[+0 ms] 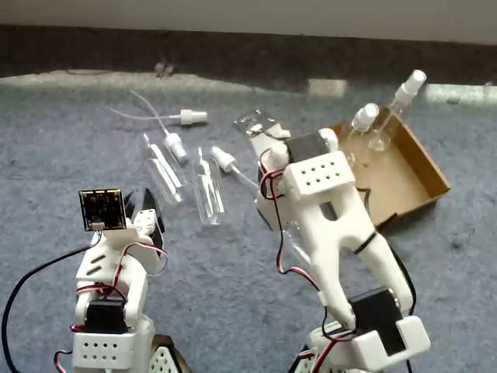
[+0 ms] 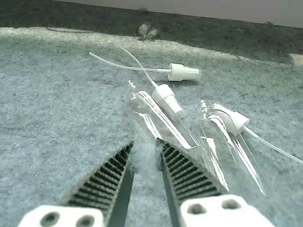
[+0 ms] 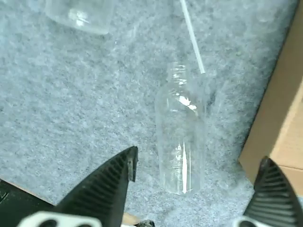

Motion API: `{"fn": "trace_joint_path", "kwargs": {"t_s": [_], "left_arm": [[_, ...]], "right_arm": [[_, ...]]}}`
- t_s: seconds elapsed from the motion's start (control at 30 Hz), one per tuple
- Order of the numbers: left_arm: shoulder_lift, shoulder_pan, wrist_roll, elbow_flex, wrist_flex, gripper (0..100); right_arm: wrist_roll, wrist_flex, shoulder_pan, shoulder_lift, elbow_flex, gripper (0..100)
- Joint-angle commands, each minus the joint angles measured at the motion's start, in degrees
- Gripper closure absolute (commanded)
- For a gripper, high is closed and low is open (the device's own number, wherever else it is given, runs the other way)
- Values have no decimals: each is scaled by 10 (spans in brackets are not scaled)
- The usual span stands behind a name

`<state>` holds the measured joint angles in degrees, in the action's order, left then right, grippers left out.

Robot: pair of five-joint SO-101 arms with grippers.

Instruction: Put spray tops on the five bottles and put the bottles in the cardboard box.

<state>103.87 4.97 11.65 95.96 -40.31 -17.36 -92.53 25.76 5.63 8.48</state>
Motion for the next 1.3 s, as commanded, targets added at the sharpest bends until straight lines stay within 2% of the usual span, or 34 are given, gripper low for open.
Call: {"fn": "trace_joint_path", "kwargs": {"t_s": [0.0,0.3,0.43,0.67,0.8,1.07,1.27], "left_arm": [[0,-13,-6,11,-1,983],[0,-13,-6,11,-1,983],[0,-13,-6,11,-1,983],[0,-13,-6,11,0,983],[0,-13,-6,11,0,983],[0,-13,-6,11,-1,983],[0,-13,-6,11,0,983]], "right_arm": [[-26,-10,14,-43,-37,659],[-99,17,-3,-135,-37,659],[-104,58,-19,-146,-23,659],[-105,63,-24,-182,1,659],[-158,64,-23,-209,1,659],[-162,93,-35,-224,2,661],[-163,91,-34,-225,3,748]]}}
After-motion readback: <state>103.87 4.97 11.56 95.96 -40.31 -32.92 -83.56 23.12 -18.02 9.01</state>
